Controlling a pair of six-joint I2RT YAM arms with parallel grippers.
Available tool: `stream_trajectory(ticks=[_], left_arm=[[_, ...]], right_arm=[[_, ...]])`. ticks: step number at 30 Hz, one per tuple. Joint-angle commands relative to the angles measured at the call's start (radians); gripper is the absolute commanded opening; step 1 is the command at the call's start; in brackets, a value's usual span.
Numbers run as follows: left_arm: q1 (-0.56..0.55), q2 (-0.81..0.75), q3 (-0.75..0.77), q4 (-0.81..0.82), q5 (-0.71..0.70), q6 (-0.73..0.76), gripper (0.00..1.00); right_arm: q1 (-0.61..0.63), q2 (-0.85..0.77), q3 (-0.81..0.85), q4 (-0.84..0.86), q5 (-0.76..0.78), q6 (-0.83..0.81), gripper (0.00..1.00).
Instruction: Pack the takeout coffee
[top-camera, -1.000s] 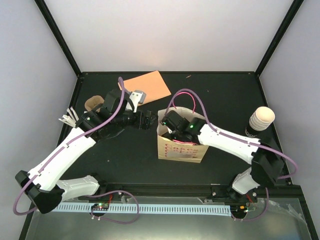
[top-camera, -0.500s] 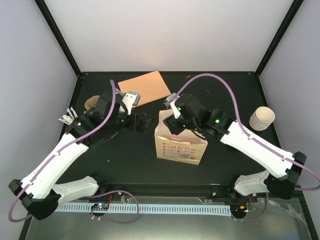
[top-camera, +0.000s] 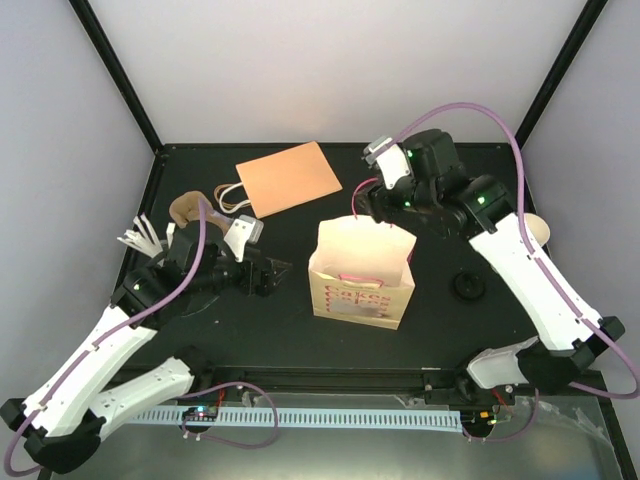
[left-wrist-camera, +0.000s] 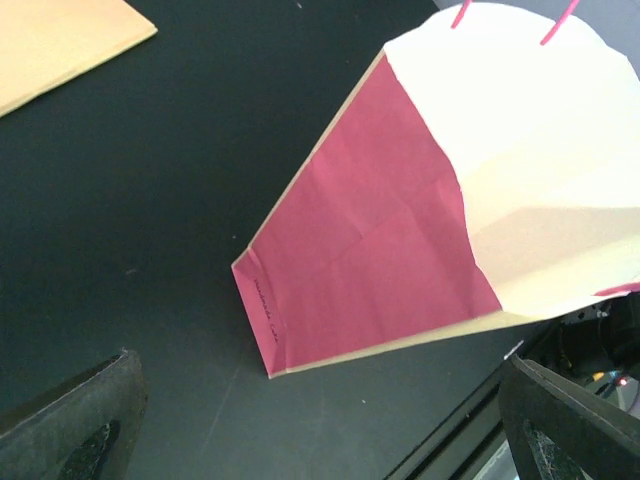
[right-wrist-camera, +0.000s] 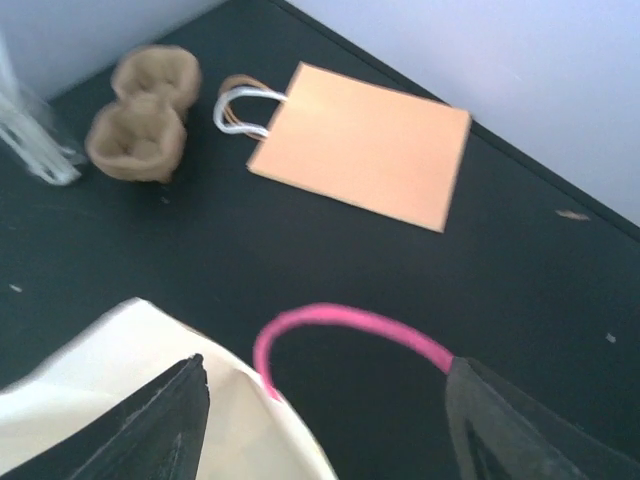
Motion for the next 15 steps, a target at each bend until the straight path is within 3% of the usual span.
stream_trajectory(ticks=[1,9,15], left_arm=[[0.009,-0.032,-0.024,-0.007,0.049,-0.034,0.99],[0.009,-0.047,-0.023,-0.022,0.049,-0.038,0.99],[0.008,-0.047,-0.026,-0.019,0.046,-0.042,0.99]], right_arm=[[-0.062,0.010,0.025,-0.076,-0.024,-0.079,0.72],[-0.091,-0.008,0.077,-0.045,0.039,-0.120,0.84],[-0.109,-0.046,0.088,-0.025,-0.020,-0.128,0.84]])
